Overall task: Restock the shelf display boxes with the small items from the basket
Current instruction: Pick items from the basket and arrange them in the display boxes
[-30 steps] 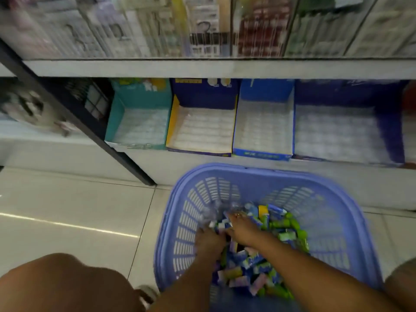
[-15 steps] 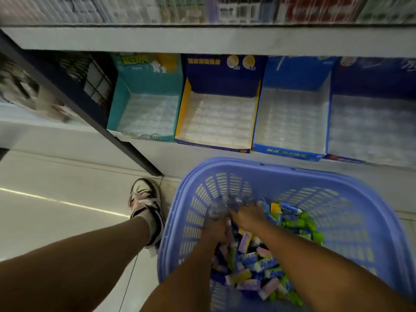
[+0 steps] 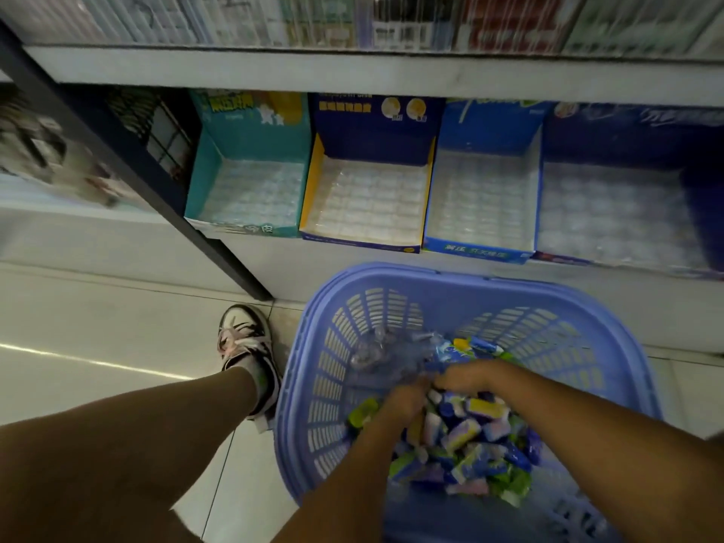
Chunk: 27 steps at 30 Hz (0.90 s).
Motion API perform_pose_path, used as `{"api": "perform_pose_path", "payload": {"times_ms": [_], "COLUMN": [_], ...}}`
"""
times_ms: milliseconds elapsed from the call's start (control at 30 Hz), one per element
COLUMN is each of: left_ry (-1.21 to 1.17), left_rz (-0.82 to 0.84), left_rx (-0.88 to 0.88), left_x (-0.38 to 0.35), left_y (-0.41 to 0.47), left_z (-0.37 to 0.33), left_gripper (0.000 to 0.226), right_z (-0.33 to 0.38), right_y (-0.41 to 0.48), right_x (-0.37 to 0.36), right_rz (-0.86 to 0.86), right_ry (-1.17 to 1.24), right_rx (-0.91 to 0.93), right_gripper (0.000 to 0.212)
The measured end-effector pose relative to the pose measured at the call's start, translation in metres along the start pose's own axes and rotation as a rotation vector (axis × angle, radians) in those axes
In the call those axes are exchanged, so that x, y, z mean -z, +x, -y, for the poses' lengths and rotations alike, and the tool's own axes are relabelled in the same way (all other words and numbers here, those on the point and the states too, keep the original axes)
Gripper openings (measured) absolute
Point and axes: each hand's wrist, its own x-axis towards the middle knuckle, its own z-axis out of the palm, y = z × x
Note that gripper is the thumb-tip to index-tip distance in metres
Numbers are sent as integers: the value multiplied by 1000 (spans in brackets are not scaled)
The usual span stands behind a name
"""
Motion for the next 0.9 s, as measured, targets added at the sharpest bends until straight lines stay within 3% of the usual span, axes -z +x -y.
{"api": "perform_pose_path", "payload": {"times_ms": [167, 233, 333, 467, 567, 600, 667, 700, 767, 900], "left_ry": [392, 660, 899, 615, 284, 214, 252, 292, 364, 399], "left_rz": [150, 184, 249, 253, 180, 183, 187, 180, 111, -54], "left_rx": [-160, -287, -324, -304, -293, -272, -253, -261, -296, -252], "left_x": [-53, -64, -62, -60, -57, -56, -53, -53, -60, -61], "left_y": [-26, -32, -26, -25, -25, -22, -19, -19, -17, -10], "left_z": [18, 26, 31, 19, 10, 11, 15, 17, 15, 11], "left_gripper": [49, 59, 67, 53, 36, 31, 24, 23, 22, 19], "right_z": [-37, -48, -64, -74, -67, -62, -47, -41, -31, -15], "right_y": [-60, -79, -91, -93, -95, -97, -95, -88, -65, -8], "right_x": [-18, -33, -60, -78, -66, -56, -29, -15, 2, -7], "right_rz": [26, 4, -116, -203, -111, -78, -230, -377, -576, -519], "right_ry": [-62, -149, -367, -387, -310, -273, -299, -300, -237, 2], "right_rx": [0, 45, 82, -56, -164, -203, -228, -235, -121, 31], "right_gripper": [38, 36, 57, 72, 78, 65, 9, 18, 12, 60]}}
